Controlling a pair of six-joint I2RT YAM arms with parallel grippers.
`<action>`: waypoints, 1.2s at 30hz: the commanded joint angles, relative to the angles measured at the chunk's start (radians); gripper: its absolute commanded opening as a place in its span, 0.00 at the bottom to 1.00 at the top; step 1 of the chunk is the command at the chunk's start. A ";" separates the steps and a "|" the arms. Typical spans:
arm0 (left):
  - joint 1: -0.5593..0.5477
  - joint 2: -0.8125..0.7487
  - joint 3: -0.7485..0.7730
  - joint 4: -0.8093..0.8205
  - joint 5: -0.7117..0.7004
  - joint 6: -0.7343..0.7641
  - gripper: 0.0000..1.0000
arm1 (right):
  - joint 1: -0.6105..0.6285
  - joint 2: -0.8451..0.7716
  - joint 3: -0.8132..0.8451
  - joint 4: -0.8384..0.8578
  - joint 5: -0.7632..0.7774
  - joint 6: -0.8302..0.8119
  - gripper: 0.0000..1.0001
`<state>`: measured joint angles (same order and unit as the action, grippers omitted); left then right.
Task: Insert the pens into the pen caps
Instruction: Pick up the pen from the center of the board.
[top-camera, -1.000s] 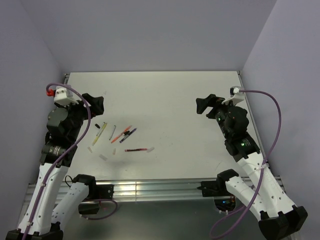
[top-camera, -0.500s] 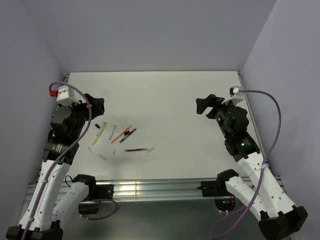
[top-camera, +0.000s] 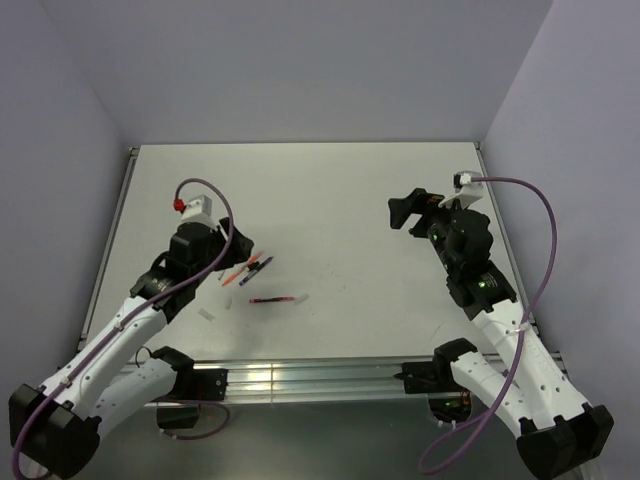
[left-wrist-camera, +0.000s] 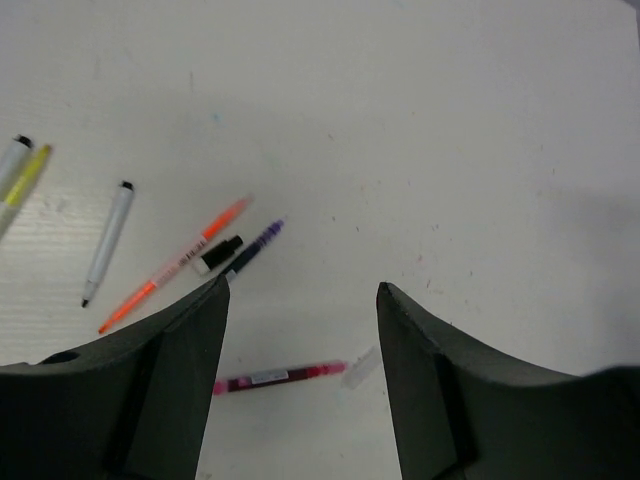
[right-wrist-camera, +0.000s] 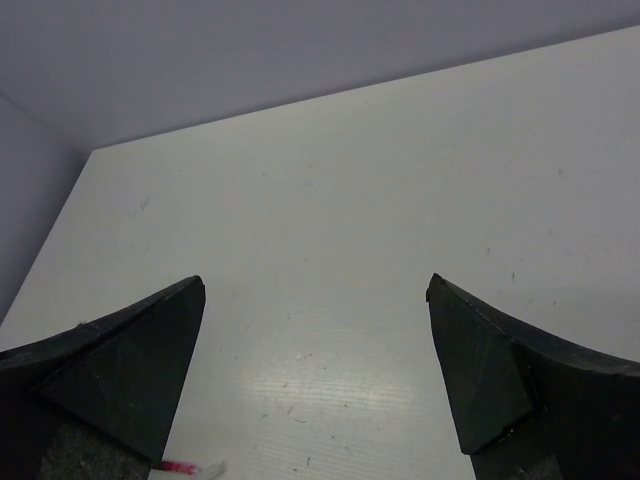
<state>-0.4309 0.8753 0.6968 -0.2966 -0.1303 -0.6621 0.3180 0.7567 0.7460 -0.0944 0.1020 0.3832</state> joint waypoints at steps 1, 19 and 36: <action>-0.098 -0.004 -0.055 0.048 -0.086 -0.063 0.66 | -0.003 0.000 0.029 0.007 -0.018 -0.012 1.00; -0.482 0.264 -0.069 0.102 -0.272 -0.039 0.64 | -0.003 0.006 0.029 0.007 -0.045 -0.018 0.99; -0.509 0.406 0.001 -0.009 -0.289 -0.041 0.52 | -0.003 0.010 0.027 0.005 -0.058 -0.020 0.99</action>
<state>-0.9352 1.2701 0.6571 -0.2806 -0.3946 -0.7006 0.3180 0.7681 0.7460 -0.0982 0.0547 0.3763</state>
